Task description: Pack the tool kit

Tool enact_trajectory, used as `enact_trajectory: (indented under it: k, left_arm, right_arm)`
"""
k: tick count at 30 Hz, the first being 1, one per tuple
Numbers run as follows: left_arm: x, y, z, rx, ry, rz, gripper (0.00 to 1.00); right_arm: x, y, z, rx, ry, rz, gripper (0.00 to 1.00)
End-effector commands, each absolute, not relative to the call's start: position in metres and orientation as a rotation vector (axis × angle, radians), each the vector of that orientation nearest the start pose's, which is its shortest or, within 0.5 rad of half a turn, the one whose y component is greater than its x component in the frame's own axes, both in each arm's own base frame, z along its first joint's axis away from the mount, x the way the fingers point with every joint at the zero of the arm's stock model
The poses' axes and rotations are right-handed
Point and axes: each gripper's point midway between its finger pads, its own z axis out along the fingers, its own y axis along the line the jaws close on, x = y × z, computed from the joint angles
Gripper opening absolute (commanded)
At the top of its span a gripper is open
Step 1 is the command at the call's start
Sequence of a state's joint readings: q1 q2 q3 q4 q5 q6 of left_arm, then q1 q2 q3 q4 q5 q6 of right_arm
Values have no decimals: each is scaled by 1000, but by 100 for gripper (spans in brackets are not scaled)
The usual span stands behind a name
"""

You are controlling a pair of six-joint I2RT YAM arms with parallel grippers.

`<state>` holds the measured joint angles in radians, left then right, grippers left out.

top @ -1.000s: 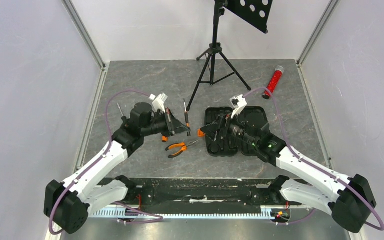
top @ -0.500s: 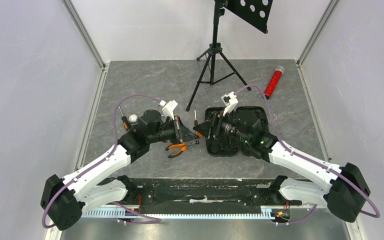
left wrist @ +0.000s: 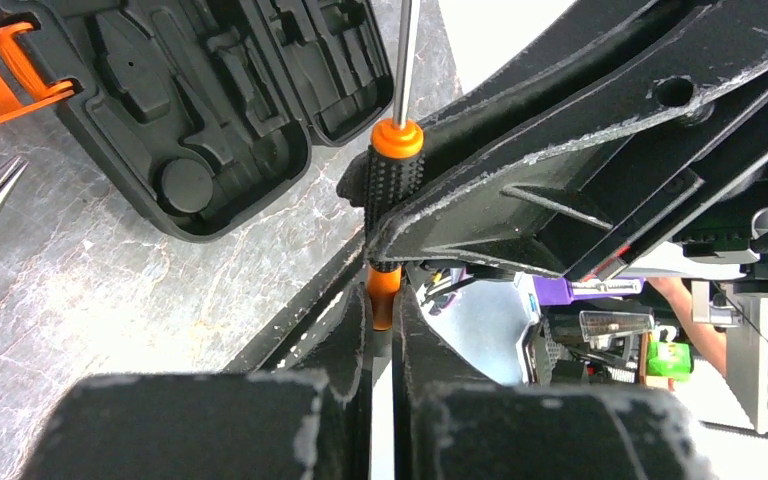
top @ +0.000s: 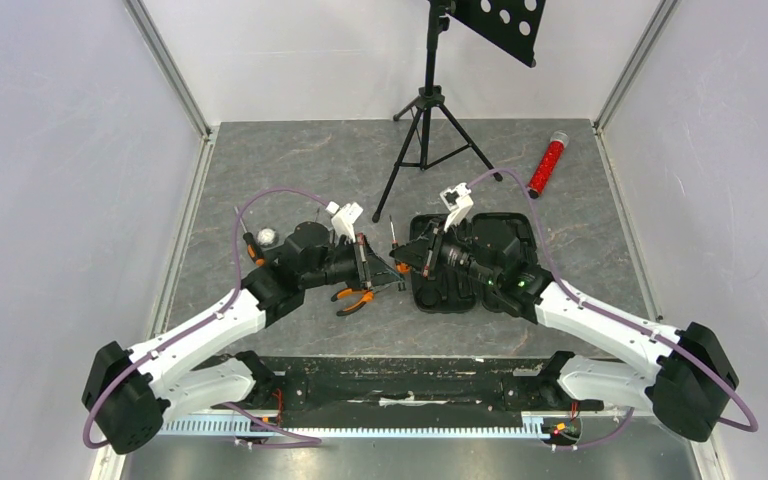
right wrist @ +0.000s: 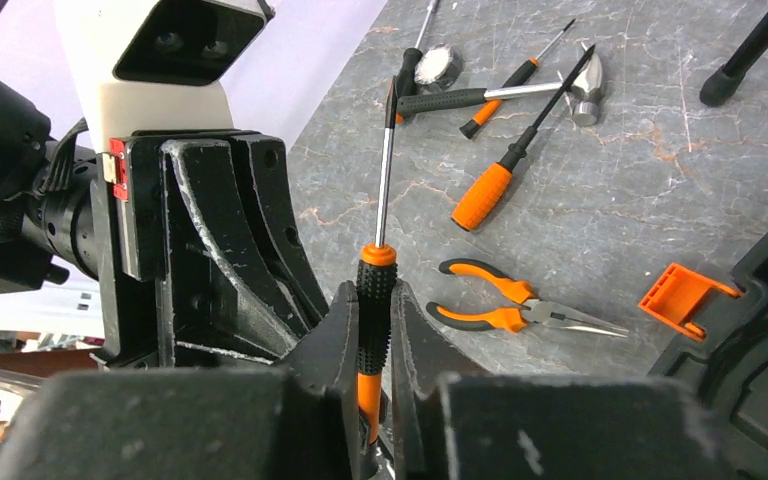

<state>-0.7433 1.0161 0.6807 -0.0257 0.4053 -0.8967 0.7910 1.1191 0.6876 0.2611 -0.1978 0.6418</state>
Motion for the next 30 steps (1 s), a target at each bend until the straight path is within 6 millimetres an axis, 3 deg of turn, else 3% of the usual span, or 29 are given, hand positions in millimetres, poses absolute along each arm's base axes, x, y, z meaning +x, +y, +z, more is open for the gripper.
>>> enact_trajectory:
  k: [1,3,7,10,12,17,20,25,30]
  left_arm:
    - [182,-304,229,143,2132,-1437,2]
    - [183,-303,227,141,2139,-1421,6]
    - [187,-294,220,137,2171,-1325,33]
    - [194,-279,220,152,2190,-1177,59]
    - [201,-265,222,173,2196,-1055,70]
    - [223,-215,238,181,2194,-724,85]
    - [237,-177,249,162,2171,-526,93]
    - [257,-118,264,103,2087,-260,100]
    - [266,-79,251,-4,2021,-39,100]
  right_arm:
    - [234,315,261,-305,1787,1188,0]
    - [235,310,255,-317,1807,1137,0]
    - [242,284,232,-356,1900,921,0]
    - [249,250,207,-383,1995,724,0]
    - [257,214,184,-371,2089,544,0]
    - [264,129,140,-283,2232,201,0]
    - [270,86,128,-191,2264,58,0]
    - [278,45,111,-115,2324,-89,0]
    - [283,30,94,-104,2370,-136,1]
